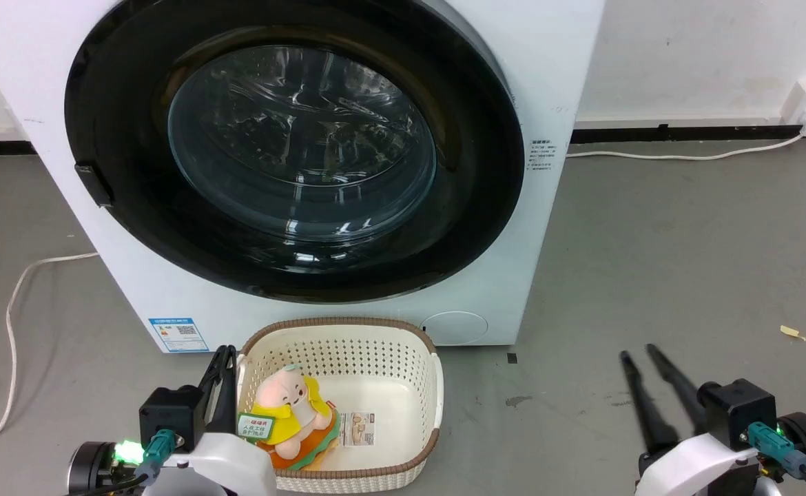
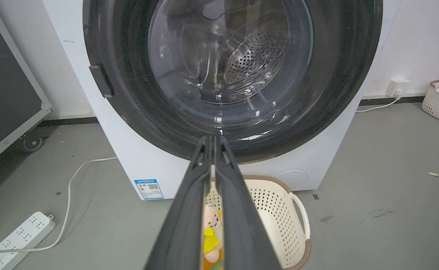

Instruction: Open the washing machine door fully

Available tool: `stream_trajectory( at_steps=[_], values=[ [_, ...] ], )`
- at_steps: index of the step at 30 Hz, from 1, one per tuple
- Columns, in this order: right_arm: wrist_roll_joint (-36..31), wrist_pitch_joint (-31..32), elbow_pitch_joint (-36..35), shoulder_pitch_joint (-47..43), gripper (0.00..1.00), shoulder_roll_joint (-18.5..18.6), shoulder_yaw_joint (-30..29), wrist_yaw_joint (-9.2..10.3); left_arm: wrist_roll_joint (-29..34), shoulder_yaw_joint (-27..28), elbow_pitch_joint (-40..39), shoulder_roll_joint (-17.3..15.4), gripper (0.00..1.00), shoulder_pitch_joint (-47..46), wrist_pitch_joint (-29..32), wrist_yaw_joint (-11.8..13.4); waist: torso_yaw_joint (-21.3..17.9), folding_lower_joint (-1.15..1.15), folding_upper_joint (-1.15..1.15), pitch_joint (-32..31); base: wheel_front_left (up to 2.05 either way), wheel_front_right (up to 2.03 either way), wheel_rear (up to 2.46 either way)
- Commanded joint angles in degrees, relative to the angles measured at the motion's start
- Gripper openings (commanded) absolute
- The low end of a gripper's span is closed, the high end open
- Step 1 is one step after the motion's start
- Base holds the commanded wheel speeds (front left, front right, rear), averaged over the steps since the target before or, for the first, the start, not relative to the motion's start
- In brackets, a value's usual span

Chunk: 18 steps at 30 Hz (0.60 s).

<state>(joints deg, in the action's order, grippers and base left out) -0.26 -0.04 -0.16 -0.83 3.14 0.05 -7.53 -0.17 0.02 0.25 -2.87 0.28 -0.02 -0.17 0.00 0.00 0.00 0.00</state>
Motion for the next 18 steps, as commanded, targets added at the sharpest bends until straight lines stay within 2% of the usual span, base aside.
stream_trajectory(
  at_steps=[1, 18],
  values=[
    [0.0, 0.0, 0.0, 0.0, 1.00, 0.0, 0.0, 0.00, 0.0, 0.0, 0.0, 0.0, 1.00, 0.0, 0.0, 0.0, 0.0, 0.00, 0.00, 0.0, 0.00, 0.00, 0.00],
    [1.0, -1.9, -0.2, 0.9, 1.00, 0.0, 0.1, 0.01, -0.3, -0.4, 0.0, -0.2, 1.00, -0.4, -2.0, -0.5, 0.2, 0.00, 0.00, 0.2, 0.00, 0.00, 0.00]
  ],
)
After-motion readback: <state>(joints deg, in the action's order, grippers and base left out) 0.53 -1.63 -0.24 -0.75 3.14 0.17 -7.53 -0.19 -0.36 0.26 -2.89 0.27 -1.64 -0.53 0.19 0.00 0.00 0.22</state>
